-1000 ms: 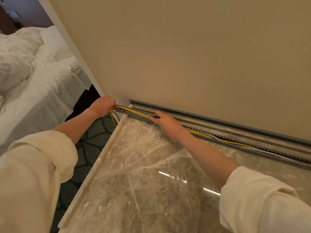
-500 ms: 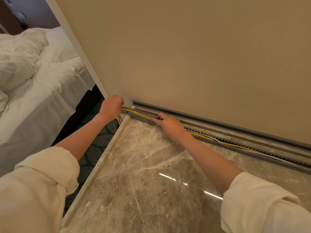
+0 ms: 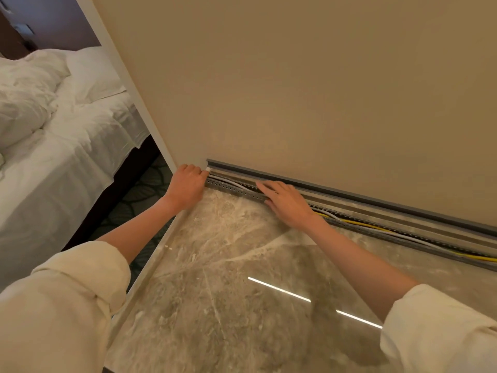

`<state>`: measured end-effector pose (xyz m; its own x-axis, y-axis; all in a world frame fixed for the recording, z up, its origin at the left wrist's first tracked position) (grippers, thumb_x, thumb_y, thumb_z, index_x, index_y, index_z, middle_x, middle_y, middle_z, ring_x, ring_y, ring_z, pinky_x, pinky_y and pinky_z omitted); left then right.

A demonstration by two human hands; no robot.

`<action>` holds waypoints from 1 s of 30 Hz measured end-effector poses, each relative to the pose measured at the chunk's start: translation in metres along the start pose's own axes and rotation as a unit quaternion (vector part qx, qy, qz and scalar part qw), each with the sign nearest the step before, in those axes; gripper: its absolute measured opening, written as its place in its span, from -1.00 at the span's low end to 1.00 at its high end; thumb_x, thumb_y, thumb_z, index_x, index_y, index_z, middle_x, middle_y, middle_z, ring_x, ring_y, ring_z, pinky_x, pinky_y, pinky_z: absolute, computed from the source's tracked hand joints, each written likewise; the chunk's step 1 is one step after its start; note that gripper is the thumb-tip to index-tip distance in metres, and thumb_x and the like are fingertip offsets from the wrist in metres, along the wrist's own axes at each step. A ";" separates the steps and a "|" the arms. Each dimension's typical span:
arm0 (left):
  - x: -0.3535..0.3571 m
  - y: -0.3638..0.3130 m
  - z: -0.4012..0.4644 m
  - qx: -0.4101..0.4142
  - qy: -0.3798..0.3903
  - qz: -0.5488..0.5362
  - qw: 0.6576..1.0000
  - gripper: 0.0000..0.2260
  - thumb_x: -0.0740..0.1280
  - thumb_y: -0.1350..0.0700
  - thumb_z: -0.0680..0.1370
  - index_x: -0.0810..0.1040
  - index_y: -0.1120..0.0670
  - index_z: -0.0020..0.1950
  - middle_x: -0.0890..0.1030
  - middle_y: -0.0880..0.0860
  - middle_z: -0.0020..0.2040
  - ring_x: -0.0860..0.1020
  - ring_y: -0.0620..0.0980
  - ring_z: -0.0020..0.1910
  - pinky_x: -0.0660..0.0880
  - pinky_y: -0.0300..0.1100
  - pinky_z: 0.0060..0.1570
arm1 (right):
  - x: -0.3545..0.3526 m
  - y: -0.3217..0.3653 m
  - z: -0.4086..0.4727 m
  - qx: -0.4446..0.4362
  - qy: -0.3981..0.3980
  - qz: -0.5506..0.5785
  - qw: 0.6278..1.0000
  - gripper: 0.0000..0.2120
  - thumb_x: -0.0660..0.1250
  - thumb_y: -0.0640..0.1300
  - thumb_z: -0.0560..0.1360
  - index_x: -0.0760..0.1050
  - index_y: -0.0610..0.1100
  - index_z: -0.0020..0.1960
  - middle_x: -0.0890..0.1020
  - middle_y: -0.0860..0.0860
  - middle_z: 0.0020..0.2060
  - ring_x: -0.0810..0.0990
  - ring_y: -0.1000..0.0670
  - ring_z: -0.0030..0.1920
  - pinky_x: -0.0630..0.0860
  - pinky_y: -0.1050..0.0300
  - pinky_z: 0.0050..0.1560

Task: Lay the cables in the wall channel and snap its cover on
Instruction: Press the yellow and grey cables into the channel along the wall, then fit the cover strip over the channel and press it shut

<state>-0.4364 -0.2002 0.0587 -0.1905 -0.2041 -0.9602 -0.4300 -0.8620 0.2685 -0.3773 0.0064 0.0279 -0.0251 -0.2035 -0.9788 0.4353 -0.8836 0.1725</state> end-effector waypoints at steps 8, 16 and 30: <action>-0.044 -0.100 0.023 0.073 -0.084 -0.123 0.986 -0.64 0.26 0.10 0.54 0.38 0.20 0.30 0.50 0.22 0.24 0.48 0.22 0.19 0.40 0.08 0.20 | -0.047 -0.084 -0.120 0.158 -0.041 0.015 0.987 -0.47 0.11 0.02 0.62 0.12 -0.16 0.51 0.34 -0.12 0.42 0.30 -0.12 0.41 0.26 -0.04 0.38; -0.086 -0.251 0.055 0.203 -0.057 -0.173 0.962 -0.63 0.22 0.11 0.56 0.33 0.19 0.34 0.47 0.22 0.23 0.47 0.22 0.15 0.41 0.07 0.14 | -0.072 -0.144 -0.251 0.317 -0.057 0.013 0.947 -0.46 0.15 0.02 0.61 0.14 -0.18 0.50 0.33 -0.14 0.43 0.28 -0.14 0.43 0.20 -0.07 0.41; -0.116 -0.413 0.068 0.222 -0.055 -0.156 0.961 -0.75 0.19 0.14 0.56 0.40 0.19 0.22 0.50 0.20 0.15 0.46 0.21 0.12 0.41 0.03 0.03 | -0.104 -0.201 -0.358 0.378 -0.057 -0.017 0.924 -0.42 0.17 0.03 0.59 0.10 -0.18 0.51 0.28 -0.13 0.46 0.23 -0.13 0.45 0.15 -0.07 0.45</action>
<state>-0.2972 0.2108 0.0641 -0.0717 0.1032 -0.9921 -0.8111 -0.5849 -0.0022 -0.1396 0.3563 0.0550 -0.1414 -0.1746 -0.9744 -0.3189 -0.9238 0.2118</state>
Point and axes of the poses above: each hand's wrist, its own z-axis towards the middle knuckle, its own x-axis out of the palm, y = z × x, the point moved 8 cm from there along z, towards the middle knuckle
